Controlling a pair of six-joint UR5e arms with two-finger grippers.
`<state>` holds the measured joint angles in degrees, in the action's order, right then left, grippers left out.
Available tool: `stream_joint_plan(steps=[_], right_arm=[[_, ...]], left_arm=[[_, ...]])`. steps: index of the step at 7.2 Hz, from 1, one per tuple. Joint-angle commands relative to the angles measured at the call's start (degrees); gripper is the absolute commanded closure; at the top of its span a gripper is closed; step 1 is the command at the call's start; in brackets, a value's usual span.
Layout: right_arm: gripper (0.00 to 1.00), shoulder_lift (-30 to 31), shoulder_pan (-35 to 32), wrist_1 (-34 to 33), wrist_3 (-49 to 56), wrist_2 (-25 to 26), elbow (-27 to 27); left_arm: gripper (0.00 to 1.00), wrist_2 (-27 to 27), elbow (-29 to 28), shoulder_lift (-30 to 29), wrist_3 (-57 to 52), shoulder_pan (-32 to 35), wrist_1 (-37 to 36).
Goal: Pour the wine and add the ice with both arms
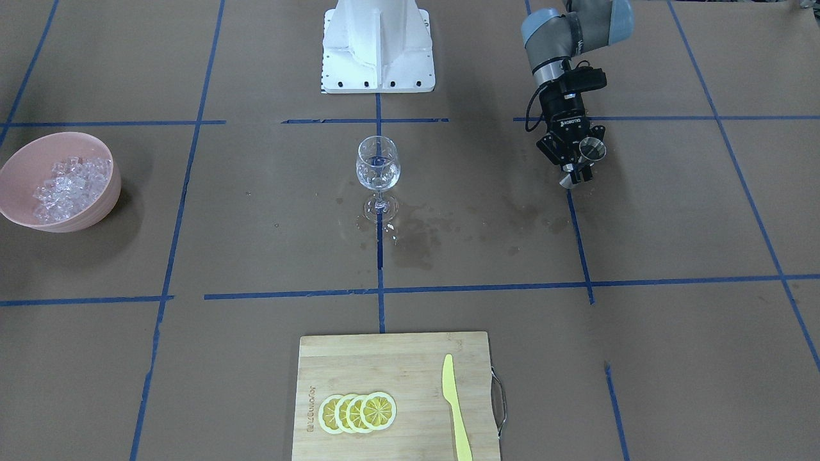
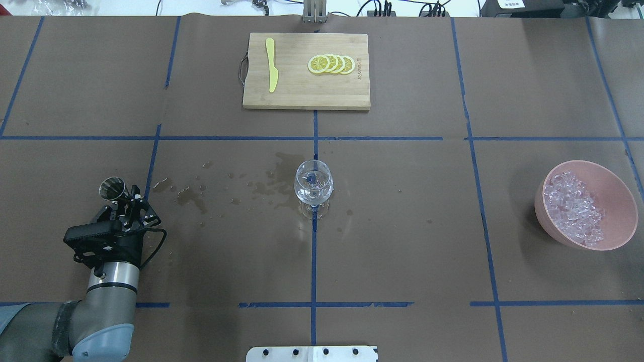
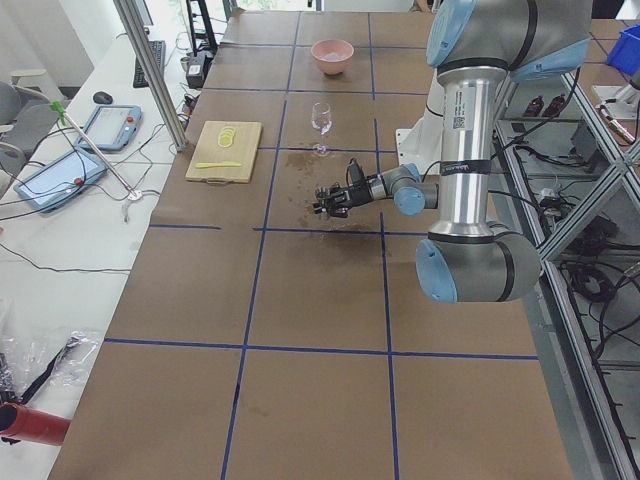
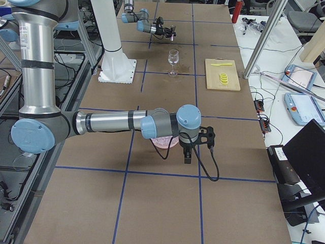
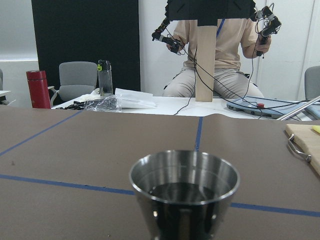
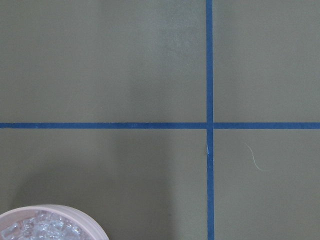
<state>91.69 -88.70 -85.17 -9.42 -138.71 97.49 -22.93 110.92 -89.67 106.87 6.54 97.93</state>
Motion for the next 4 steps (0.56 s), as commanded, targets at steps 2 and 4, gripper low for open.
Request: stream_joint_plan(steps=[2, 4], right_arm=[[0.0, -0.3, 0.1, 0.0, -0.5, -0.2, 0.2], [0.0, -0.5, 0.4, 0.0, -0.9, -0.2, 0.2]], left_arm=[[1.0, -0.3, 3.3, -5.2, -11.1, 2.7, 7.7], [1.0, -2.5, 3.1, -7.2, -20.8, 4.8, 15.6]])
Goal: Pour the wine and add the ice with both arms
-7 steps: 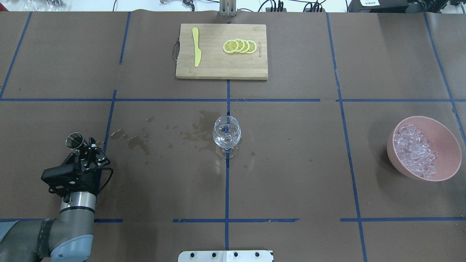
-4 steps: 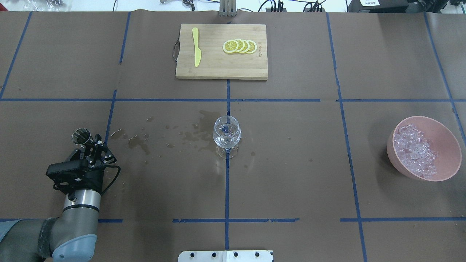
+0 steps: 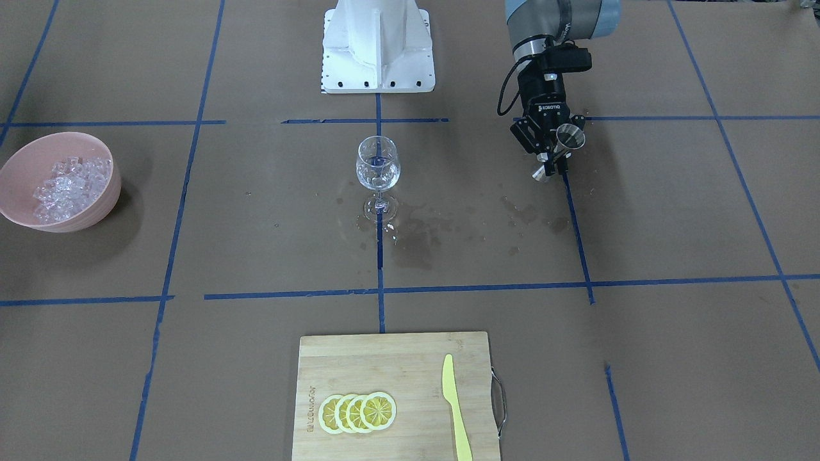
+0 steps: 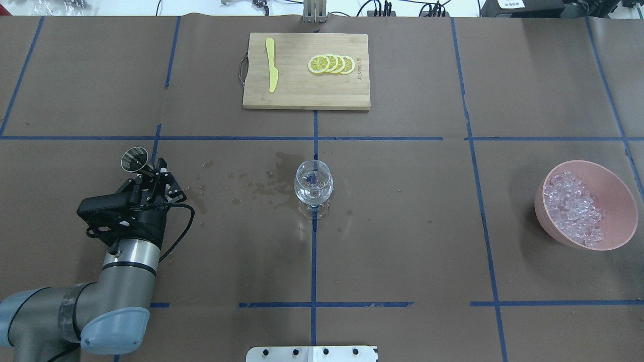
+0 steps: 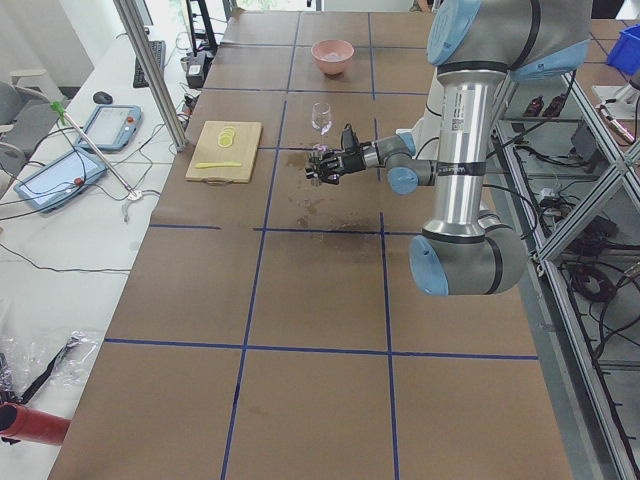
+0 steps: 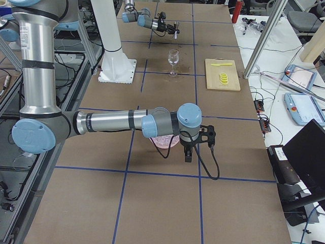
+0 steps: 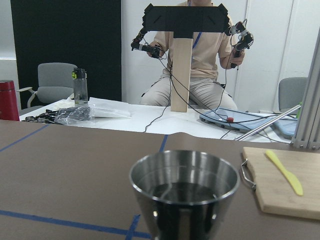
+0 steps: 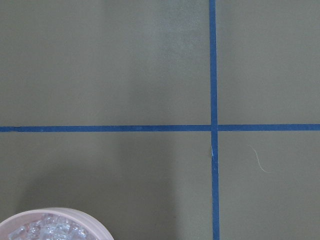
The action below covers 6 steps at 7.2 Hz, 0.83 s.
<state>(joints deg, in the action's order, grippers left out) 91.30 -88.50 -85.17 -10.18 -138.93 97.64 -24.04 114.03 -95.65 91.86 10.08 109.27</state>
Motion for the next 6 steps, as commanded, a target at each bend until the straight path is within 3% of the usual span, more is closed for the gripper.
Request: stream_joint_plan(steps=[1, 4, 6], right_arm=[[0.0, -0.2, 0.3, 0.1, -0.2, 0.1, 0.0], [0.0, -0.2, 0.8, 0.1, -0.7, 0.3, 0.9], [0.0, 0.6, 2.0, 0.0, -6.9, 1.0, 6.1]], left_arm=[[1.0, -1.4, -0.6, -1.7, -6.0, 1.6, 4.9], [1.0, -1.5, -0.6, -8.5, -13.4, 1.8, 5.1], [1.0, -3.0, -0.6, -10.9, -18.5, 1.8, 5.1]])
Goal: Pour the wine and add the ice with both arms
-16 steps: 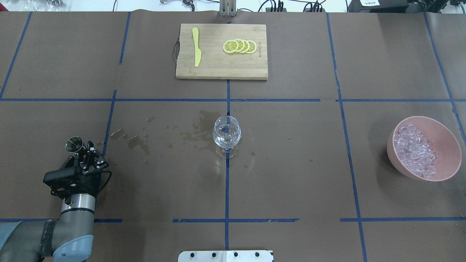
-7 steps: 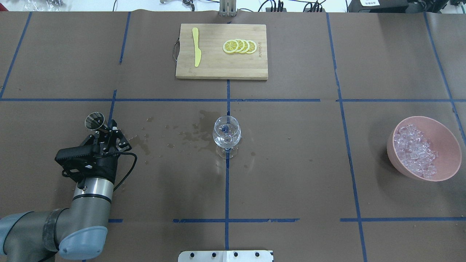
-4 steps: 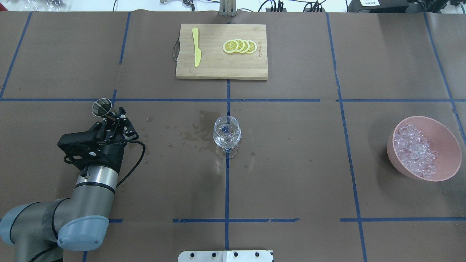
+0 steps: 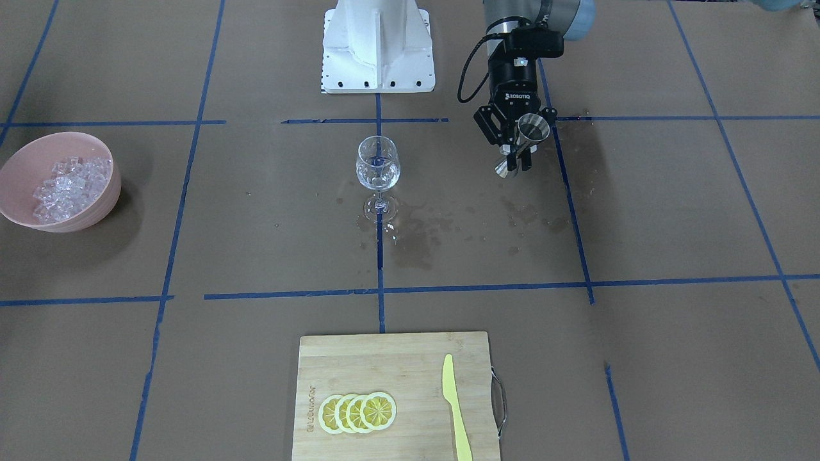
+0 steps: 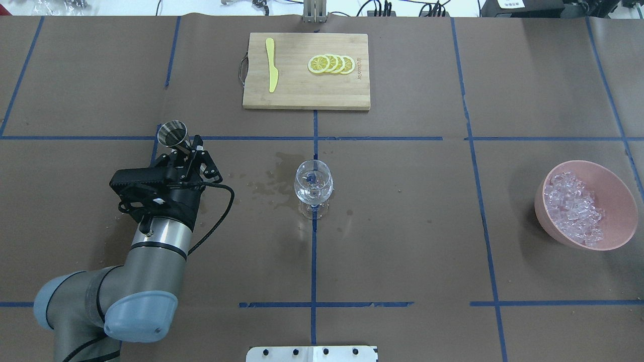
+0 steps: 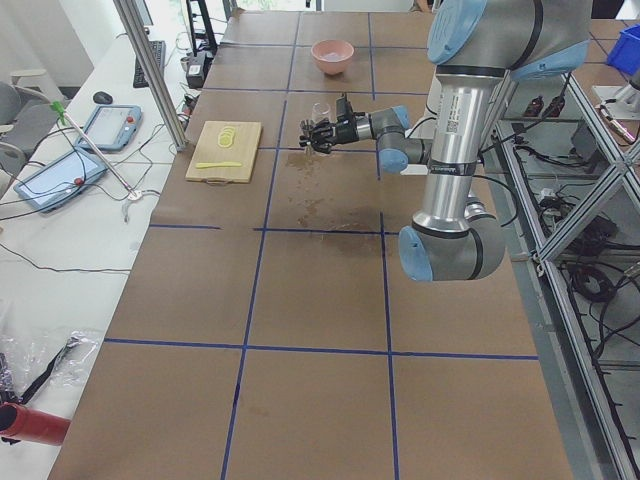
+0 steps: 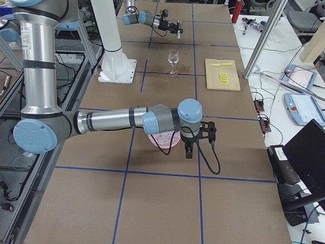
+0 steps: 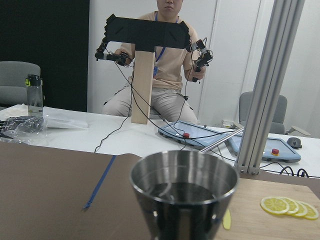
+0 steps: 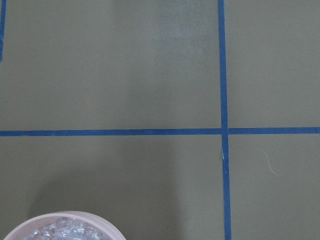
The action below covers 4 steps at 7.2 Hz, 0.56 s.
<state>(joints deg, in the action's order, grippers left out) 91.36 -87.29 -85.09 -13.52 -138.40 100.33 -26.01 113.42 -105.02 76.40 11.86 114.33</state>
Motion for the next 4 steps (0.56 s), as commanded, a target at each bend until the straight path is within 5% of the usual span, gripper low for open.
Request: stream_joint_plan(steps=[1, 4], right_arm=[[0.0, 1.5, 1.6, -0.2, -5.2, 0.9, 6.3], [0.0, 4.9, 6.2, -0.3, -12.5, 3.0, 13.5]], left_arm=[[1.0, -4.9, 0.0, -2.6, -6.2, 0.1, 0.8], [1.0, -7.8, -2.7, -4.0, -15.0, -0.2, 9.9]])
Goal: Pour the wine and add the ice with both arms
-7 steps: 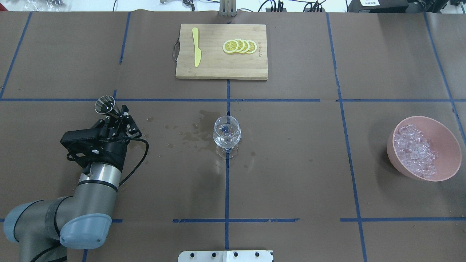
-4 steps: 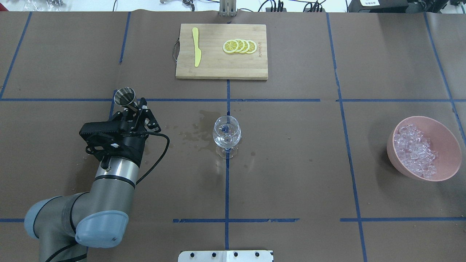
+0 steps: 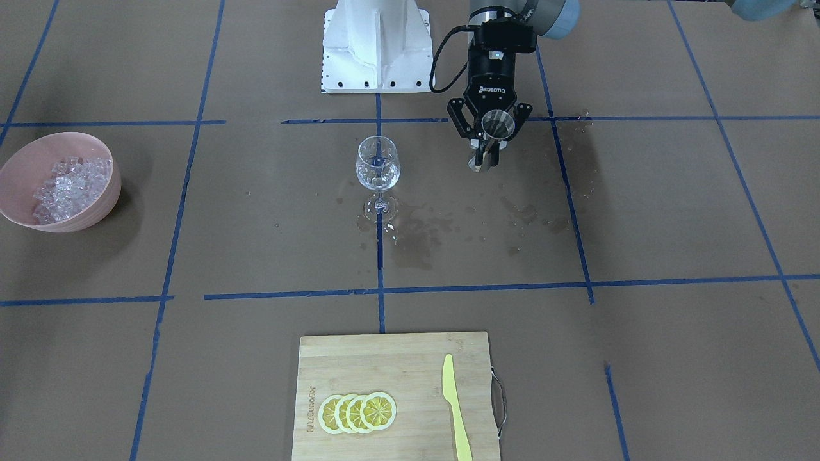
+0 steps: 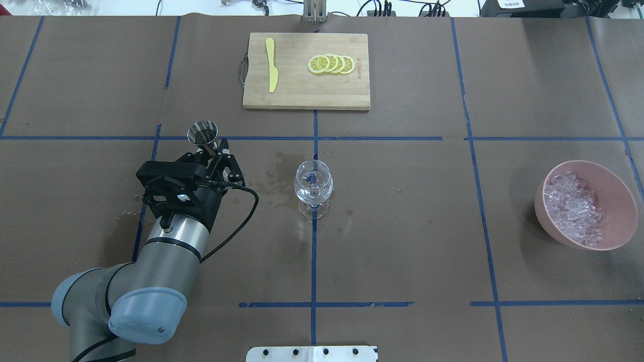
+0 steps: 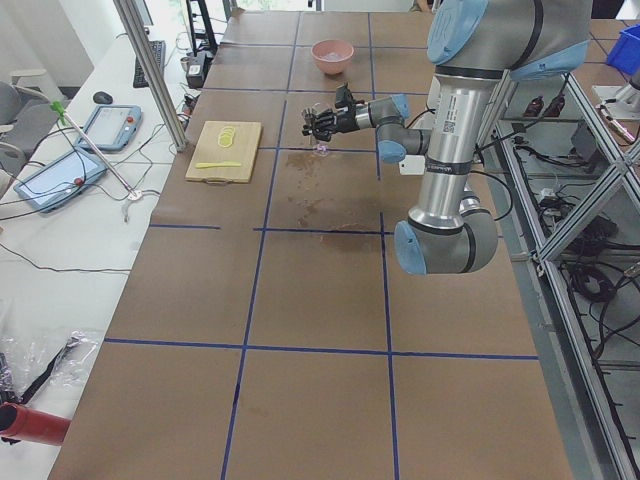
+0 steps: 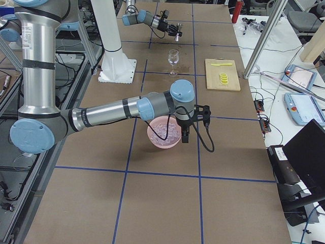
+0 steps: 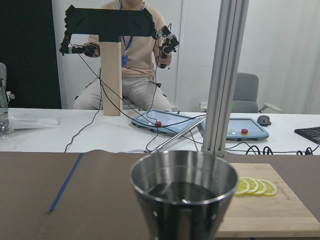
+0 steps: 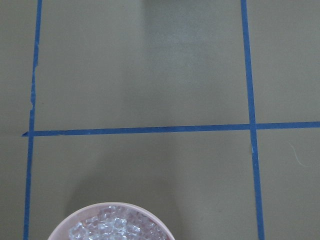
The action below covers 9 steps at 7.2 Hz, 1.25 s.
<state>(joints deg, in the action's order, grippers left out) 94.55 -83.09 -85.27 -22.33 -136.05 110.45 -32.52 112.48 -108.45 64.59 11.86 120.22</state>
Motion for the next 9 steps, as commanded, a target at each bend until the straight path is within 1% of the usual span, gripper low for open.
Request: stream_joint_plan(steps=[1, 3, 4, 7, 9], right_arm=[[0.0, 2.8, 3.3, -0.1, -5.7, 0.6, 5.3], [0.0, 3.7, 5.4, -0.1, -9.0, 0.6, 7.6], [0.0, 3.8, 5.6, -0.1, -9.1, 0.5, 7.8], [0.0, 3.8, 5.7, -0.1, -9.1, 0.5, 7.8], [0.0, 4.1, 6.0, -0.1, -9.1, 0.6, 8.6]], left_arm=[[1.0, -1.4, -1.9, -1.9, -7.2, -0.2, 4.6], [1.0, -1.4, -1.9, -4.3, -9.1, -0.3, 4.6], [1.0, -1.3, -1.7, -4.5, -12.4, -0.3, 4.6], [1.0, -1.1, -2.4, -6.2, -16.7, -0.5, 4.4], [1.0, -1.0, -3.0, -6.5, -26.8, -0.6, 4.3]])
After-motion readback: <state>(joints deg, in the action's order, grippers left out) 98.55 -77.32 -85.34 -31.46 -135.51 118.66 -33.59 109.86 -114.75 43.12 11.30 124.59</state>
